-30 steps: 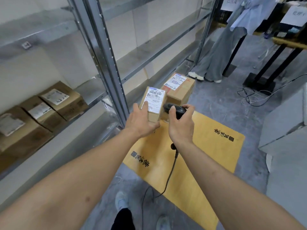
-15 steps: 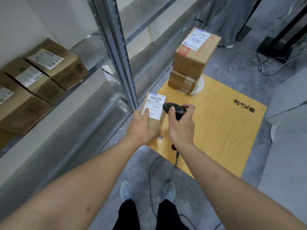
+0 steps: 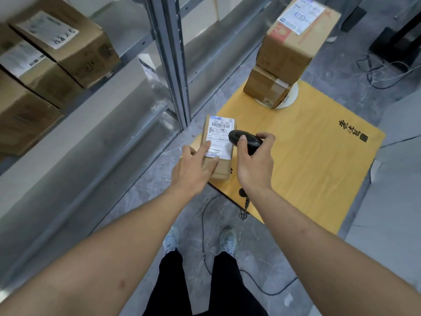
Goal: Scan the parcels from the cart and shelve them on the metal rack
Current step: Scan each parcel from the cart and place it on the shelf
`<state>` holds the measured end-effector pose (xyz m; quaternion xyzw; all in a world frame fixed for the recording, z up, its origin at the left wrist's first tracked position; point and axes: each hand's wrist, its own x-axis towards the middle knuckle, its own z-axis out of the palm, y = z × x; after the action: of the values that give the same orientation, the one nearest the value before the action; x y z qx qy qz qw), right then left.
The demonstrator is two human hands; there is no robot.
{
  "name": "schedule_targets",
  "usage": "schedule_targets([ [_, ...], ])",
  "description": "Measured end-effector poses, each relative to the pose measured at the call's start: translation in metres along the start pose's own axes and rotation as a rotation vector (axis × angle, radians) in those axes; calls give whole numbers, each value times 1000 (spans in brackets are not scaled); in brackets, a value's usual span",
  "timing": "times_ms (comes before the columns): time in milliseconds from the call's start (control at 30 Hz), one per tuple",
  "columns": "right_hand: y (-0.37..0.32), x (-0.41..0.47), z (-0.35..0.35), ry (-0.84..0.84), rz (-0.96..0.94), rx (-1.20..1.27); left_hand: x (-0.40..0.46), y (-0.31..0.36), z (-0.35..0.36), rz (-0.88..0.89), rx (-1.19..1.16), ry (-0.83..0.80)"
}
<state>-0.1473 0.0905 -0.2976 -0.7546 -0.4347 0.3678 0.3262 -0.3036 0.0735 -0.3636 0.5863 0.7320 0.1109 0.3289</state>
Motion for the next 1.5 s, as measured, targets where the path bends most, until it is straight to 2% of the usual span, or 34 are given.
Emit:
schedule_targets([
  [100, 0, 2, 0, -1, 14, 5, 1, -13, 5, -26, -203, 3],
  [200, 1, 1, 0, -3, 22, -4, -6, -20, 10, -159, -468, -76],
  [267, 3, -1, 1, -10, 21, -8, -11, -20, 10, -195, -561, -166],
  [500, -1, -7, 8, -14, -7, -1, -15, -34, 4, -181, -585, -400],
  [700, -8, -14, 5, -20, -15, 8, -18, -43, -4, -140, -668, -487],
  [1033, -65, -39, 6, -31, -143, 19, -26, -25, -61, 0, -673, -238],
  [1500, -168, -80, 26, -70, -327, 104, -31, -37, -170, 149, -731, -15],
])
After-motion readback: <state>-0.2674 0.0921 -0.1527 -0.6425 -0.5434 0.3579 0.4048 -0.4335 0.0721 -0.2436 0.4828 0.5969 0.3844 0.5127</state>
